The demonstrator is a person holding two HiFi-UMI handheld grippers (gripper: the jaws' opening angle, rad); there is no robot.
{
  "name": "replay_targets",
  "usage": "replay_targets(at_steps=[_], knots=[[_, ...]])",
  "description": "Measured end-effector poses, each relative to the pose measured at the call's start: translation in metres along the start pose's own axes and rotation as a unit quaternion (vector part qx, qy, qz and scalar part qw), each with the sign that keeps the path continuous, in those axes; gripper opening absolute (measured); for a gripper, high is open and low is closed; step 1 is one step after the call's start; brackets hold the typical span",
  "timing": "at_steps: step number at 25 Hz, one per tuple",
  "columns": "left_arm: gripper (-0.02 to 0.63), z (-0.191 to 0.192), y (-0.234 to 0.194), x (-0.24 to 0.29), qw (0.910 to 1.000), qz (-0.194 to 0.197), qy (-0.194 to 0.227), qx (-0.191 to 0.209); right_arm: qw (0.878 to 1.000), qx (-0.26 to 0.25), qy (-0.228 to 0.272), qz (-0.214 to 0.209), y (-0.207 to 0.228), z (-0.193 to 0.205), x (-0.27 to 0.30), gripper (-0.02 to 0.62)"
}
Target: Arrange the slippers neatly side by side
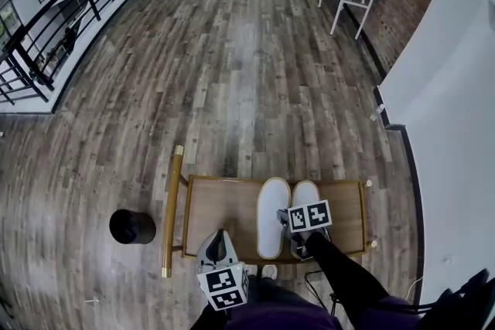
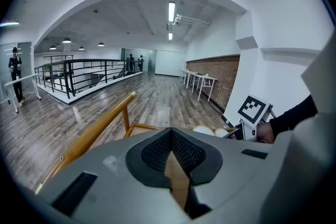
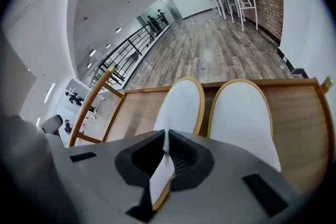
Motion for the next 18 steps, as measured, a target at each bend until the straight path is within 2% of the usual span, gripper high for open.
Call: replay_targets(at_steps=[6, 10, 13, 18], knots=[[0.0, 0.002, 0.004, 0.002, 1.0, 0.005, -0.005, 0.002, 0.999, -0.028, -0.018, 0.002, 0.002, 0.006, 0.007, 0.012], [0.0, -0.004, 0.027, 0.02, 0.9993, 0.036, -0.004, -0.001, 1.0, -0.022, -0.016, 0.004, 0.004, 0.006, 0.008, 0.012], [0.0, -0.016, 0.049, 0.033, 0.9979, 0.064, 0.005, 0.01, 1.0, -0.019, -0.017, 0.004, 0.004, 0.005, 0.009, 0.012], [0.0, -0.023, 0.06, 0.039, 0.9972, 0.072, 0.008, 0.016, 1.0, -0.006, -0.02, 0.017, 0.006, 0.008, 0.013, 0.012]])
Point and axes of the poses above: the fingertips, and each gripper's own axes: x forward along the fingers, y to its right, z out of its underside, the point moved 9 cm from there along -x, backward along the fingers, and after that the axes turned 5 degrees about y, right-handed, at the moved point
